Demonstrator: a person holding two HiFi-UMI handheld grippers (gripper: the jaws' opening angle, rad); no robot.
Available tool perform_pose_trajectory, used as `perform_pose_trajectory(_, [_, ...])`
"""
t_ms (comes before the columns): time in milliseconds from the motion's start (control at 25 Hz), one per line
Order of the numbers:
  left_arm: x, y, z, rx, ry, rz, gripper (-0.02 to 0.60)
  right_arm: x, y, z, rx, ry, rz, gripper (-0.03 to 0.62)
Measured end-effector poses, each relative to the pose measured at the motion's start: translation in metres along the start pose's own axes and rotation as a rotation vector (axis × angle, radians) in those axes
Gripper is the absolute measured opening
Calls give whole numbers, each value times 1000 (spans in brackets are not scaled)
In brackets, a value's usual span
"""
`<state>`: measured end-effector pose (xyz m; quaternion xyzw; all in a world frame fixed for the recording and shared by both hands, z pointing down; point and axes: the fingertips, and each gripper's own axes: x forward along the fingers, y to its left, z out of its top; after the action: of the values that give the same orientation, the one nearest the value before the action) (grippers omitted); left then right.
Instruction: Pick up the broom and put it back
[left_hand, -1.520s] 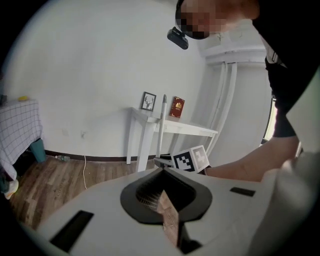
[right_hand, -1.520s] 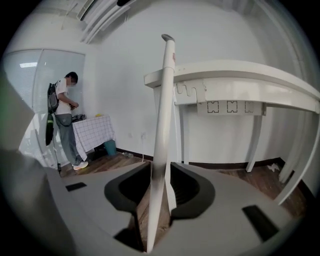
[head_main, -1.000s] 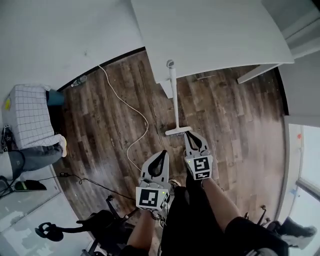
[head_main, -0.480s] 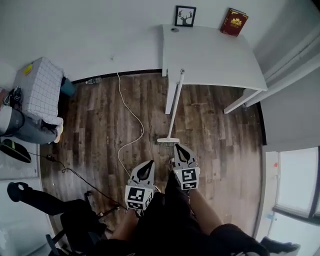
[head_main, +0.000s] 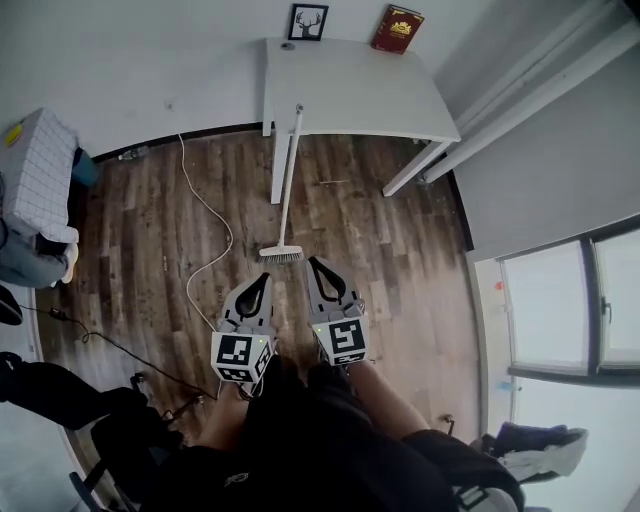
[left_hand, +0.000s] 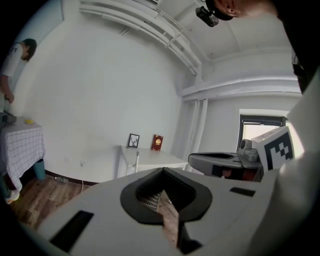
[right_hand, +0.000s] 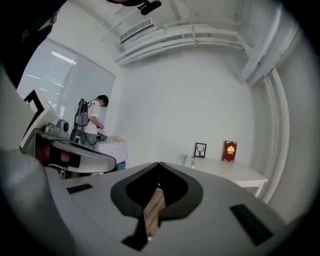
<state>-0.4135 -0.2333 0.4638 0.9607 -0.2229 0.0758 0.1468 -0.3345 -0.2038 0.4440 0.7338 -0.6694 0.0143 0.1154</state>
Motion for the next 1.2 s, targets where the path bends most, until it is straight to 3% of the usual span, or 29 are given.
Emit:
perform_pose_trajectory(200, [1, -48, 7, 15, -43, -13, 0, -47, -23, 12, -29, -42, 0, 21])
perform_pose_trajectory(600, [-8, -144, -12, 74, -38, -4, 0, -129, -52, 9, 43, -115, -1, 21])
perform_pose_trajectory(1200, [-19, -199, 2, 152, -55, 12, 0, -180, -70, 32, 61, -212, 14, 21])
